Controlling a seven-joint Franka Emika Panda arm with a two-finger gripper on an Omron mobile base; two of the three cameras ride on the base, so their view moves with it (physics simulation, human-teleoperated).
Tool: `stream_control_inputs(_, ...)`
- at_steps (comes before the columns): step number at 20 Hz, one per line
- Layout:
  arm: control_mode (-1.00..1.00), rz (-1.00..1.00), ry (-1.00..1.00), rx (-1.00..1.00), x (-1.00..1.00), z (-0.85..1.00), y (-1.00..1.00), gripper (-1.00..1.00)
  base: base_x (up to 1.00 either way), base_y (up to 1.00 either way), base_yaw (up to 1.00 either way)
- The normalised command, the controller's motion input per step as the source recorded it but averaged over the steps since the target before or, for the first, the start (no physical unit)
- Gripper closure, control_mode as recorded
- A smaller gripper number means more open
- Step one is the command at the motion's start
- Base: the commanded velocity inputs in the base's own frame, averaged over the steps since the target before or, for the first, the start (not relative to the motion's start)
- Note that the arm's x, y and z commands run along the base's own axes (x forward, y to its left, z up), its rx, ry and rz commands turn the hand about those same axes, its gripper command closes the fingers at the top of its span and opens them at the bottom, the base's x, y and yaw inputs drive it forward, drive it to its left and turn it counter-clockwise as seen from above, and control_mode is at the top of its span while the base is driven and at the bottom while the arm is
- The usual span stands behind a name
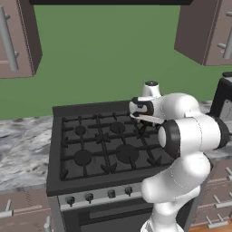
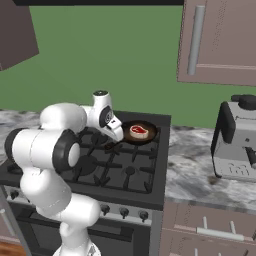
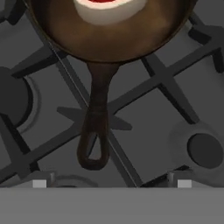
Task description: Pick up the pan with the steak in it and place it on the dining table. Then place the steak on the plate.
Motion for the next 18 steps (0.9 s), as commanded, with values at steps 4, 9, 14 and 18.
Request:
stream_control_inputs(4,-1.00,-0.07,0.02,0.00,0.32,-0.38,-0.02,-1.00,0.00,0.00,0.00)
stream_control_inputs(9,-1.00,-0.06,0.02,0.00,0.35,-0.37,-0.07,-1.00,0.00,0.00,0.00)
stream_control_inputs(14,-1.00,-0.03,0.00,0.00,0.36,-0.30,-0.06,-1.00,0.00,0.00,0.00)
stream_control_inputs(18,-1.00,0.00,0.00,0.00,0.21,-0.22,-0.01,-1.00,0.00,0.00,0.00)
